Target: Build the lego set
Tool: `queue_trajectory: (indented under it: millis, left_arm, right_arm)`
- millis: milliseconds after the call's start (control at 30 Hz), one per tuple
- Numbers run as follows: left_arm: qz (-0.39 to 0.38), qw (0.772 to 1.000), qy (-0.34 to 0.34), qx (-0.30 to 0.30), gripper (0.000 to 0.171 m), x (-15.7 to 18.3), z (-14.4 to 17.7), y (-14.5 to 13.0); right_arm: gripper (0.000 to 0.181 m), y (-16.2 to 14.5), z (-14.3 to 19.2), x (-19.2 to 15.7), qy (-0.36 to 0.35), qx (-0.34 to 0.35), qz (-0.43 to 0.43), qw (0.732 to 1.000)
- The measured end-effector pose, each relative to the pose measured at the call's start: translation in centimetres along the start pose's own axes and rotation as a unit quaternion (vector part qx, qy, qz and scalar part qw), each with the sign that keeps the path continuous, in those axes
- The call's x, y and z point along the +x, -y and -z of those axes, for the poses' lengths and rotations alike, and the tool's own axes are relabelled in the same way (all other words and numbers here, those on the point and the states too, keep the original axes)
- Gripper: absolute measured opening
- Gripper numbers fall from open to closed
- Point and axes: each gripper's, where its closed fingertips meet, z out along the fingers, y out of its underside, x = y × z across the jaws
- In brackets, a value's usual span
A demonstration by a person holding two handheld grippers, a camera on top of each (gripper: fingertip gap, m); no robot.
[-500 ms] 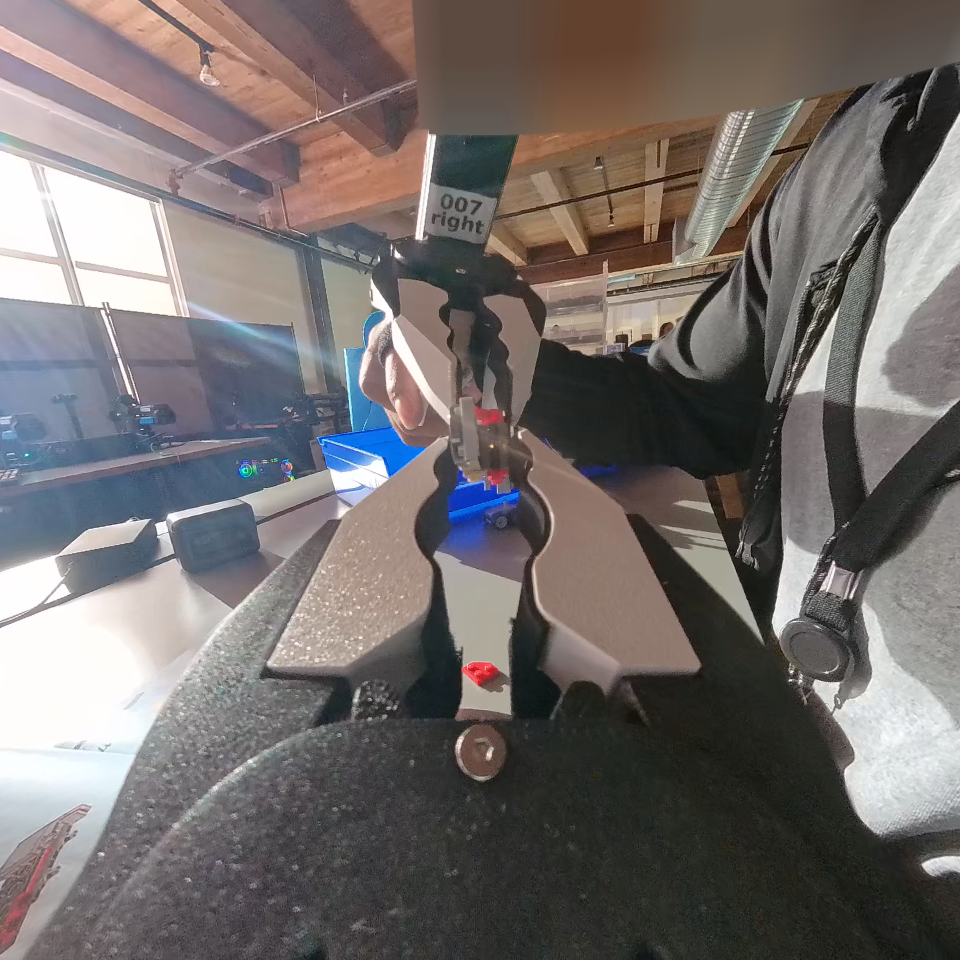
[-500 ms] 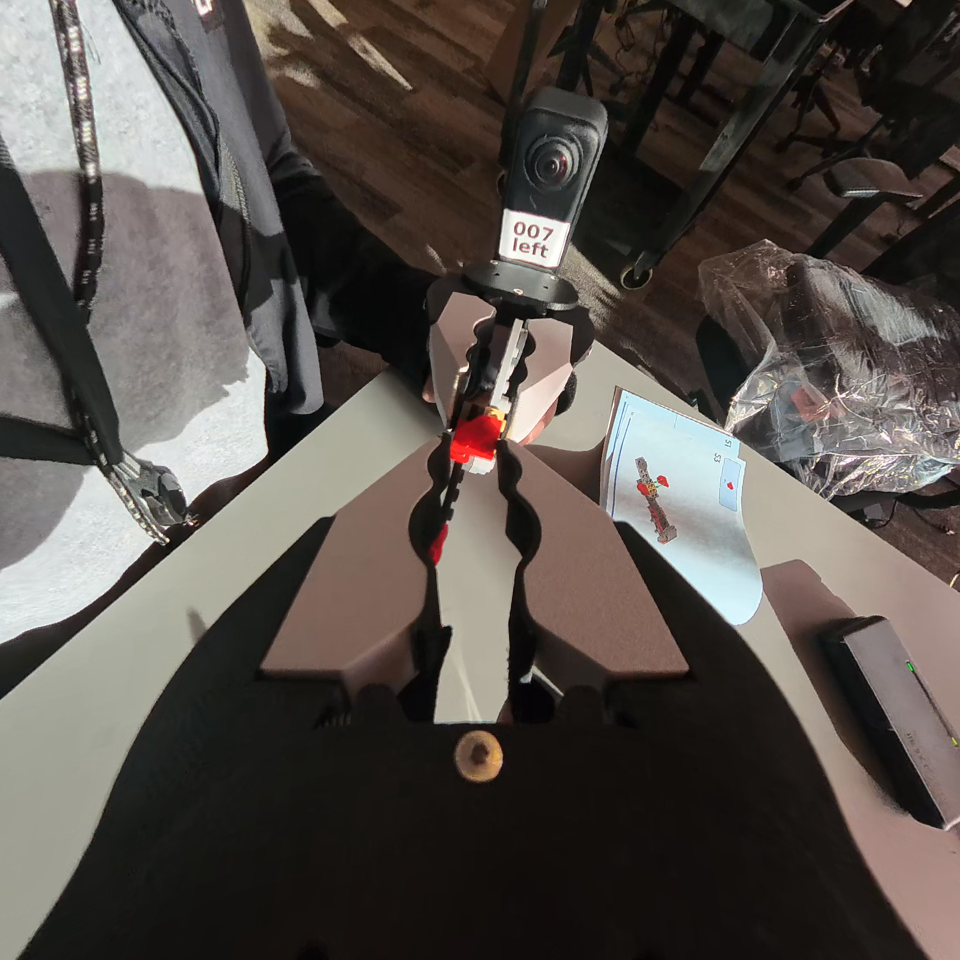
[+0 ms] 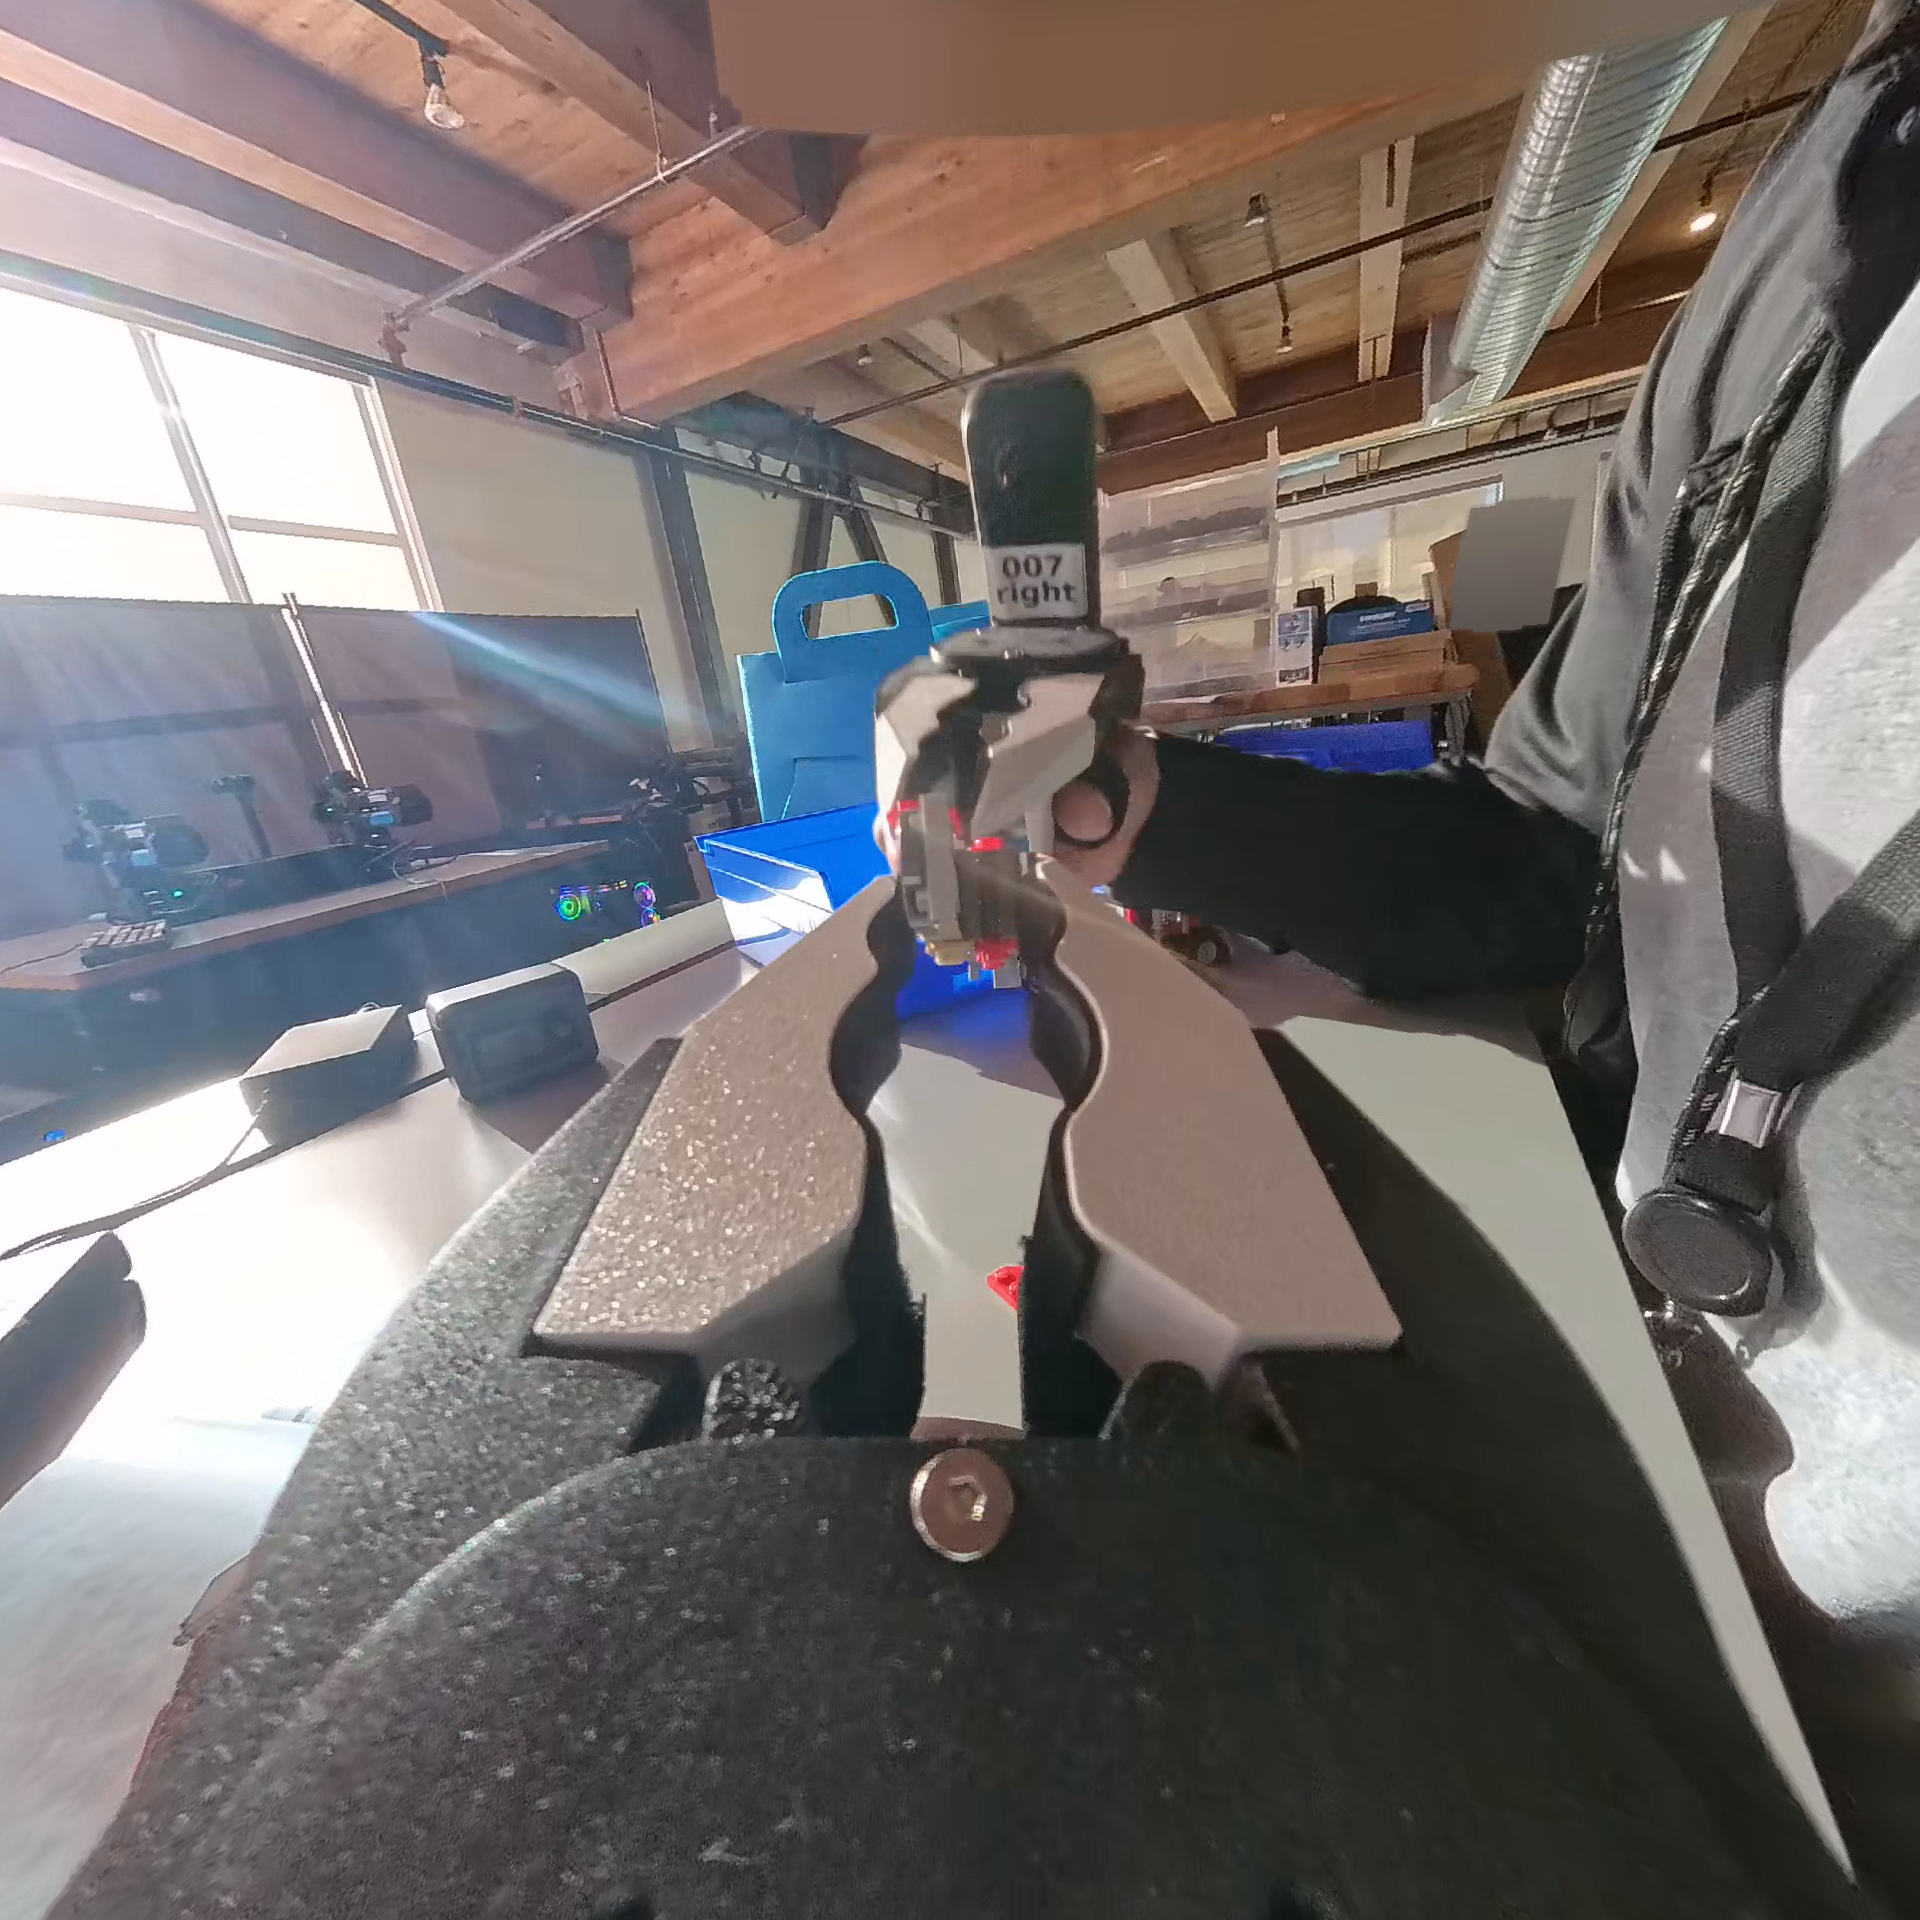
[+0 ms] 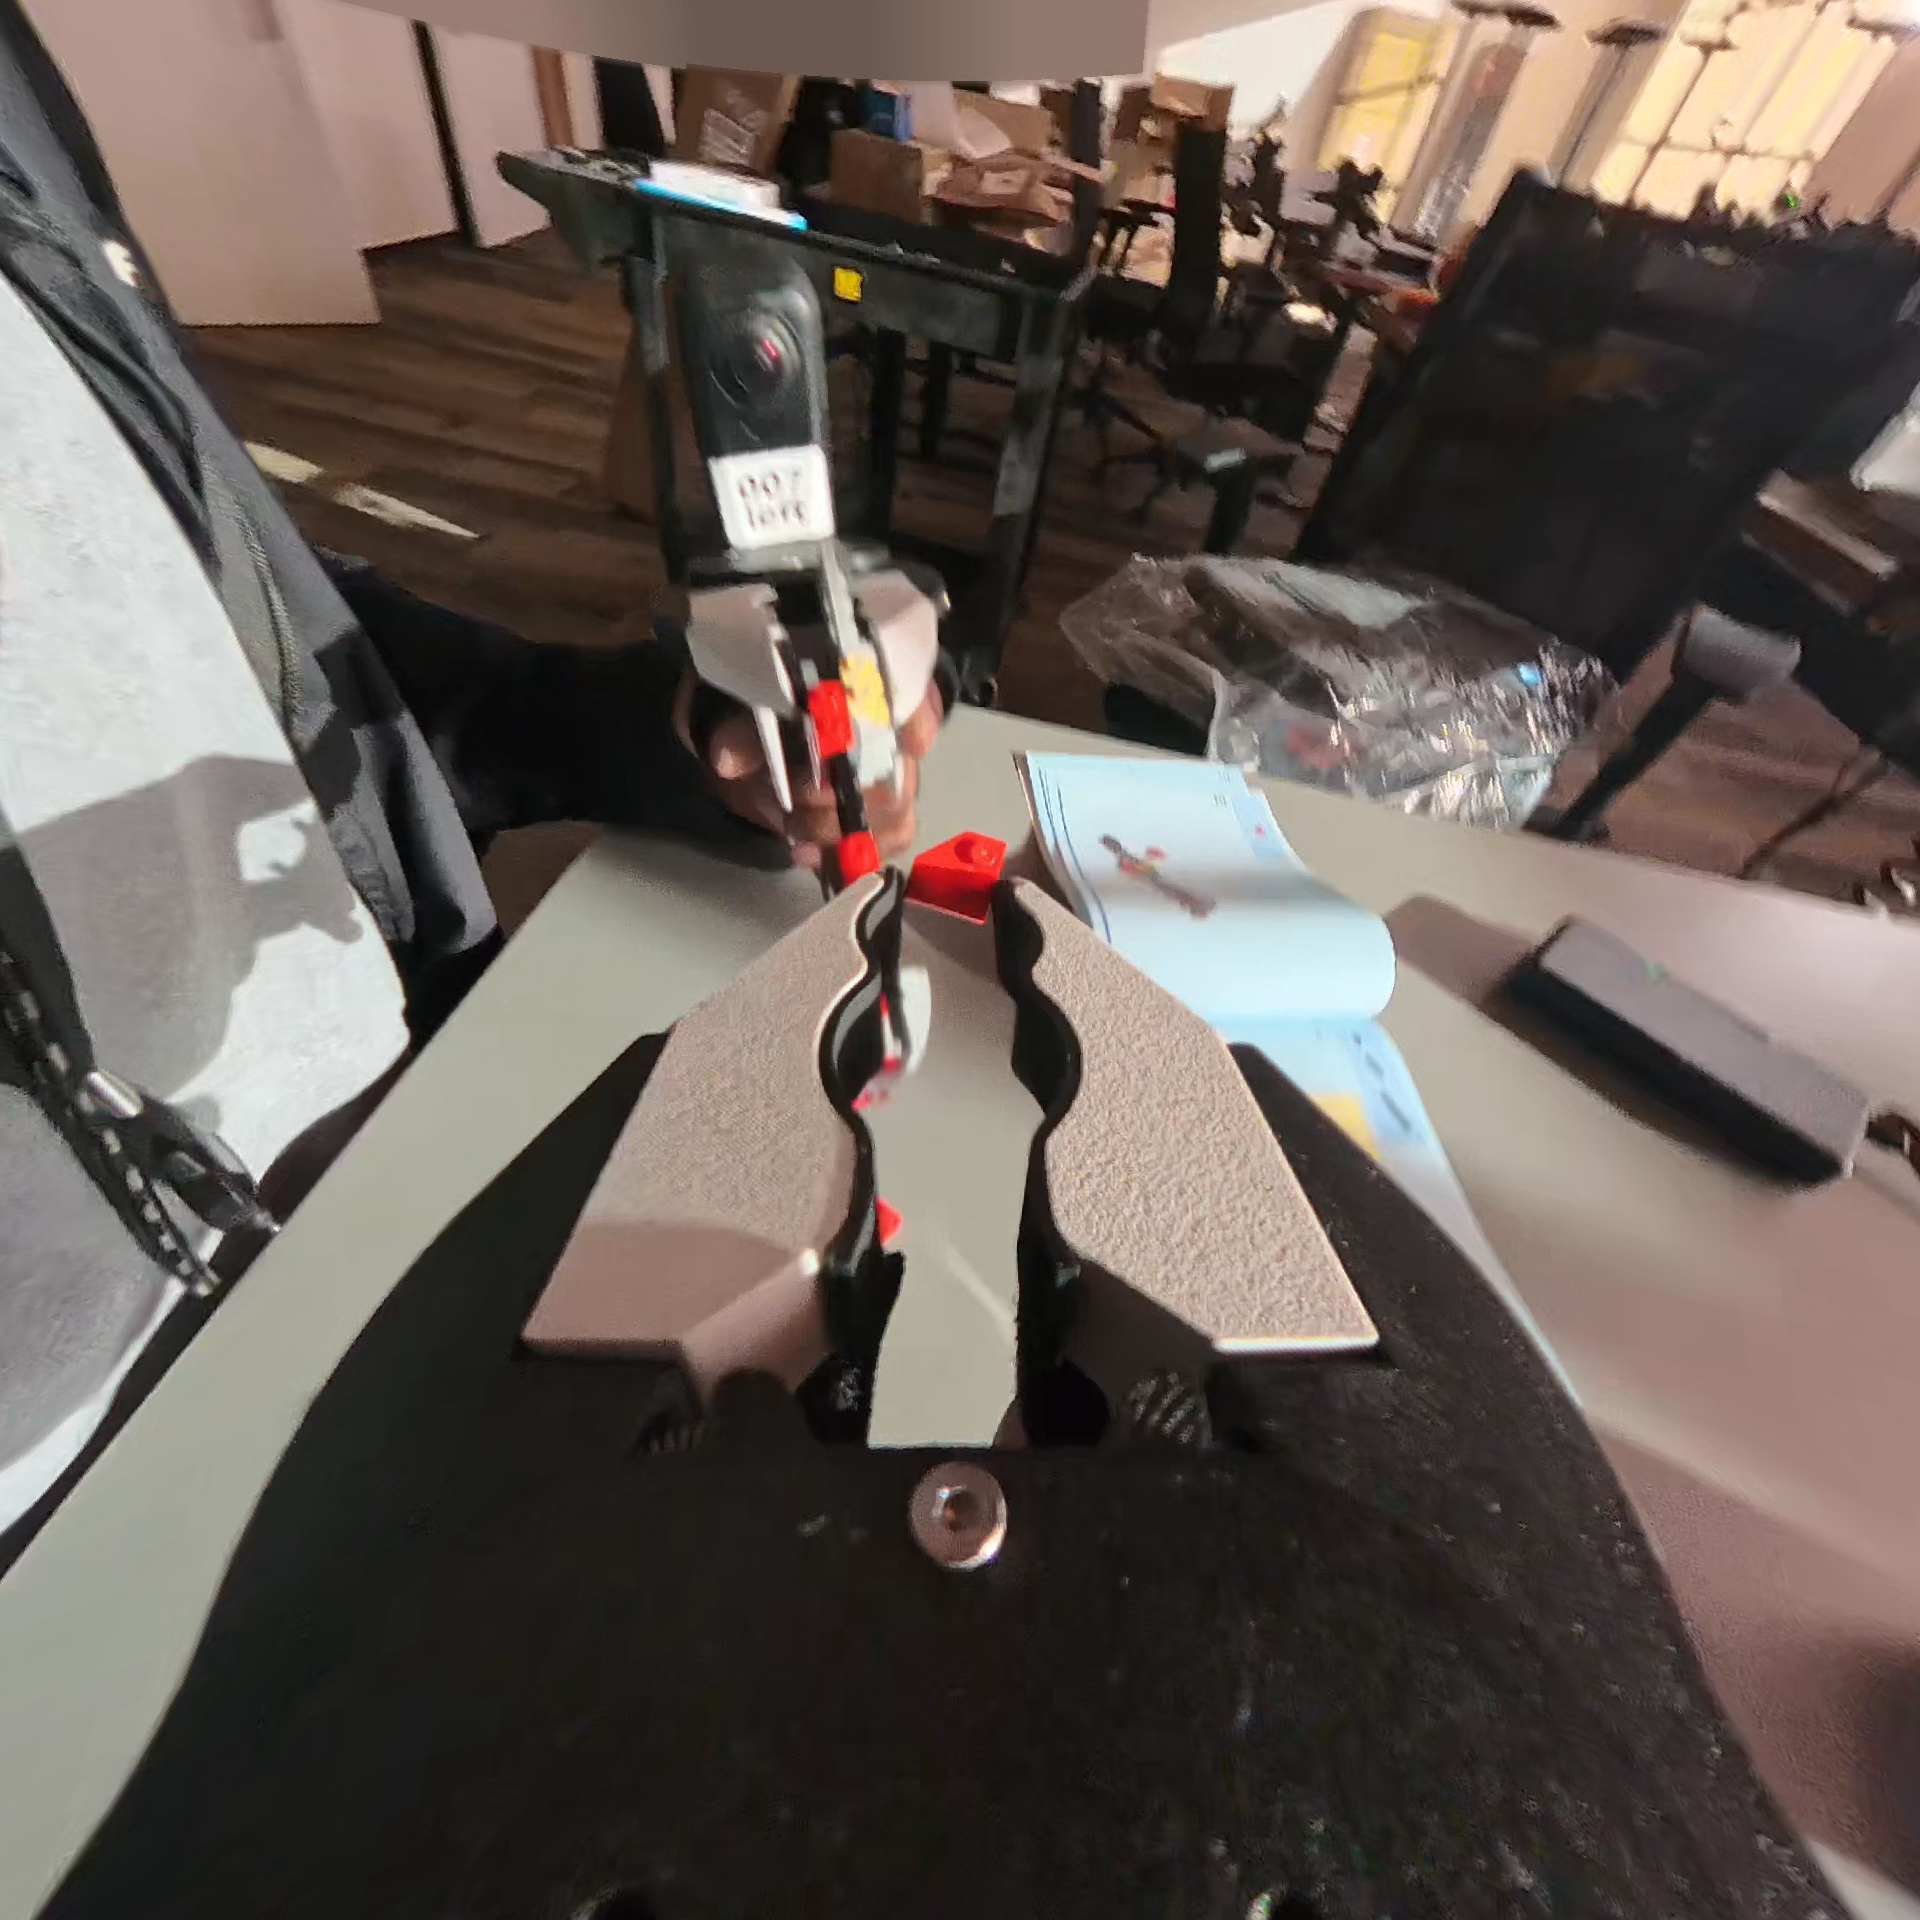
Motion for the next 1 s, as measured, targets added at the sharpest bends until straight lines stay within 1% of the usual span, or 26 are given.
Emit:
queue_trajectory:
  millis: [100,133,200,267,400,467,567,700,767,833,1000]
  left_arm:
    - [-0.011,1.000,0.000,-0.014,0.020,0.1,-0.2,-0.5]
    - [-0.016,0.999,-0.004,-0.027,0.019,0.3,-0.3,-0.9]
    - [-0.032,0.998,-0.014,-0.049,0.020,0.9,-0.8,-1.8]
    - [-0.034,0.997,-0.017,-0.060,0.020,1.1,-1.1,-2.3]
    - [-0.042,0.996,-0.015,-0.077,0.020,1.0,-1.2,-2.9]
    - [-0.049,0.995,-0.013,-0.083,0.020,0.9,-1.2,-3.1]
    - [-0.055,0.994,-0.009,-0.092,0.020,0.8,-1.2,-3.5]
    - [-0.056,0.994,-0.007,-0.093,0.020,0.6,-1.0,-3.4]
    - [-0.057,0.994,-0.007,-0.095,0.020,0.5,-0.9,-3.5]
    - [-0.057,0.994,-0.007,-0.097,0.020,0.4,-0.8,-3.5]
    - [-0.058,0.993,-0.005,-0.099,0.020,0.1,-0.5,-3.6]
  right_arm:
    - [0.019,-3.9,0.8,-0.1,-0.025,-0.050,-0.022,0.998]
    - [0.020,-4.9,1.0,-0.4,-0.025,-0.060,-0.032,0.997]
    - [0.019,-6.0,1.3,-0.9,-0.024,-0.061,-0.047,0.997]
    - [0.019,-6.0,1.7,-0.8,-0.028,-0.043,-0.060,0.997]
    - [0.019,-4.4,2.2,-0.4,-0.028,0.004,-0.070,0.997]
    - [0.019,-4.5,2.3,0.0,-0.038,0.003,-0.068,0.997]
    - [0.019,-6.5,2.6,0.6,-0.057,-0.041,-0.067,0.995]
    - [0.019,-11.5,3.4,1.8,-0.101,-0.157,-0.060,0.981]
    - [0.019,-13.5,3.8,2.0,-0.109,-0.203,-0.055,0.971]
    - [0.019,-14.7,4.0,1.9,-0.110,-0.228,-0.049,0.966]
    - [0.019,-16.4,3.8,1.7,-0.102,-0.260,-0.039,0.959]
